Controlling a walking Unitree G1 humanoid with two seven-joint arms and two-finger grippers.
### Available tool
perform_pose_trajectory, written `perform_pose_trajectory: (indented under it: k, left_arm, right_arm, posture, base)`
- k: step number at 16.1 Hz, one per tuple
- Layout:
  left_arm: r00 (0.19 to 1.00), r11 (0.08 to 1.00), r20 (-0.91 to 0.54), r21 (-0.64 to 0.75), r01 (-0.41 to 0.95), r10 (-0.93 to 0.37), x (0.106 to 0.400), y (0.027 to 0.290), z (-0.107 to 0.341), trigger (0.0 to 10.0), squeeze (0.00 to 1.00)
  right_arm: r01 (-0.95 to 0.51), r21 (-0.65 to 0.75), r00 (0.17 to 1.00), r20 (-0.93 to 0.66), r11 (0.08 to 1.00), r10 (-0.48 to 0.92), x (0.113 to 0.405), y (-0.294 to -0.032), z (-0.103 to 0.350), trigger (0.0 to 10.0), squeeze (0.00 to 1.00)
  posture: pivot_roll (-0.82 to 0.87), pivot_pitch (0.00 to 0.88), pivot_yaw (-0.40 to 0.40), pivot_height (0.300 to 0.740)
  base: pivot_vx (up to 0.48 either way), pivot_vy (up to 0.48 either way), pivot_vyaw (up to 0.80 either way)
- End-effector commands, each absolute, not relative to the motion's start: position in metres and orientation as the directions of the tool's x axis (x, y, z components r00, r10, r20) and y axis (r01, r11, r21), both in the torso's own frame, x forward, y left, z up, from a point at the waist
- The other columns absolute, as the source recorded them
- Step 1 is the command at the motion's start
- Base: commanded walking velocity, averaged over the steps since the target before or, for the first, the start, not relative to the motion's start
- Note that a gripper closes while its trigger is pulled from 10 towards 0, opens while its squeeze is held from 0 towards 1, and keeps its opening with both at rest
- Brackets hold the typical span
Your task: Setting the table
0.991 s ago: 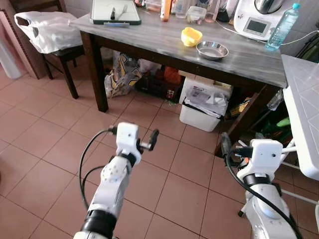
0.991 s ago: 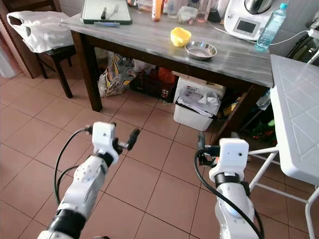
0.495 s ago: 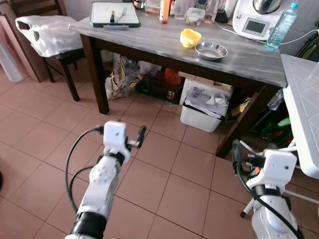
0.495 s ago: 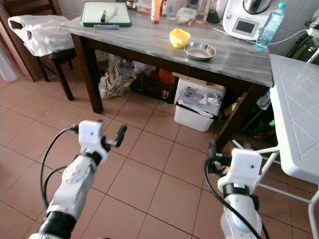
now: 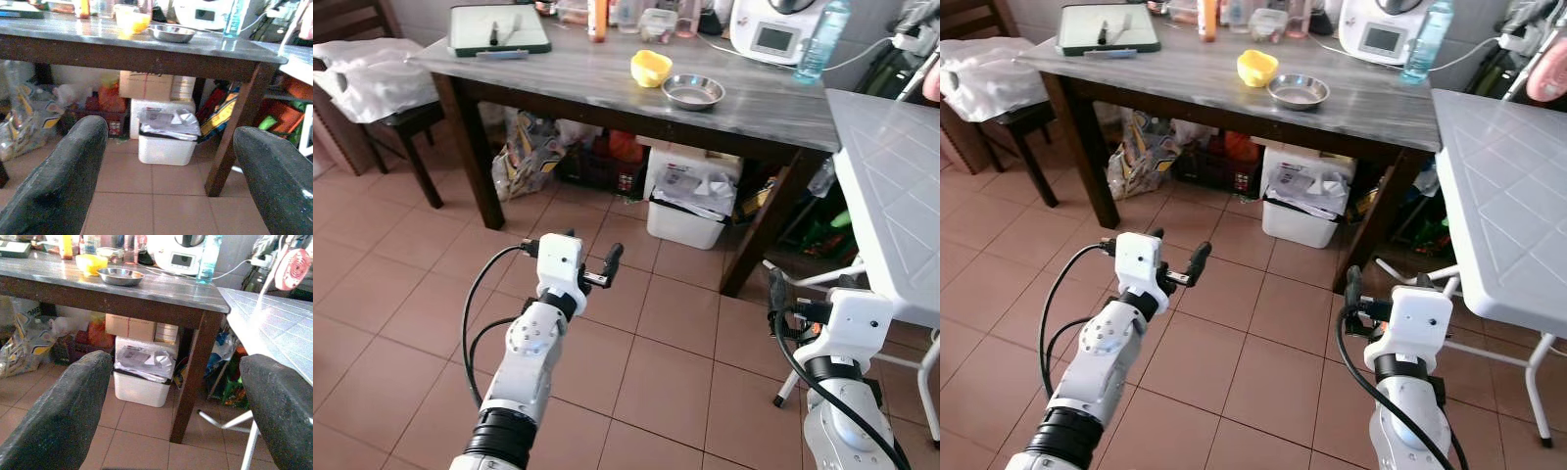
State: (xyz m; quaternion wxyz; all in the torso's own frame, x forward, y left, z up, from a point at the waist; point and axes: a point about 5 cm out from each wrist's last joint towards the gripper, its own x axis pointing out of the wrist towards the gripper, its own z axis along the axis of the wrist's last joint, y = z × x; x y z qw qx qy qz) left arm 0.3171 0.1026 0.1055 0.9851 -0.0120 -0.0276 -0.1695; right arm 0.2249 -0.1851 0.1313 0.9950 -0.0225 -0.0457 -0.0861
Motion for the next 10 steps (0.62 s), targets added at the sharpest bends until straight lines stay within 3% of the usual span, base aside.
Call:
perform_pose_trajectory:
  k: [1, 10]
  left_arm:
    - [0.939, 0.94, 0.057, -0.013, 0.341, -0.34, 0.318, 0.1015, 0.1055, 10.0, 0.0]
    - [0.926, 0.927, 0.057, -0.006, 0.375, -0.374, 0.3203, 0.0964, 0.1077, 10.0, 0.0]
  right_arm:
    - [0.181, -0.043, 0.978, 0.112, 0.983, -0.175, 0.2248, -0.1862, 0.1344, 10.0, 0.0]
    - [0.192, -0.032, 0.976, 0.112, 0.981, -0.187, 0.2237, -0.1808, 0.1328, 10.0, 0.0]
  posture:
    - [0.03, 0.07, -0.044, 0.74]
    - [0.02, 0.084, -0.016, 0.74]
  base:
    - [0.0, -0.3, 0.0]
    - [0.0, -0.308, 0.0]
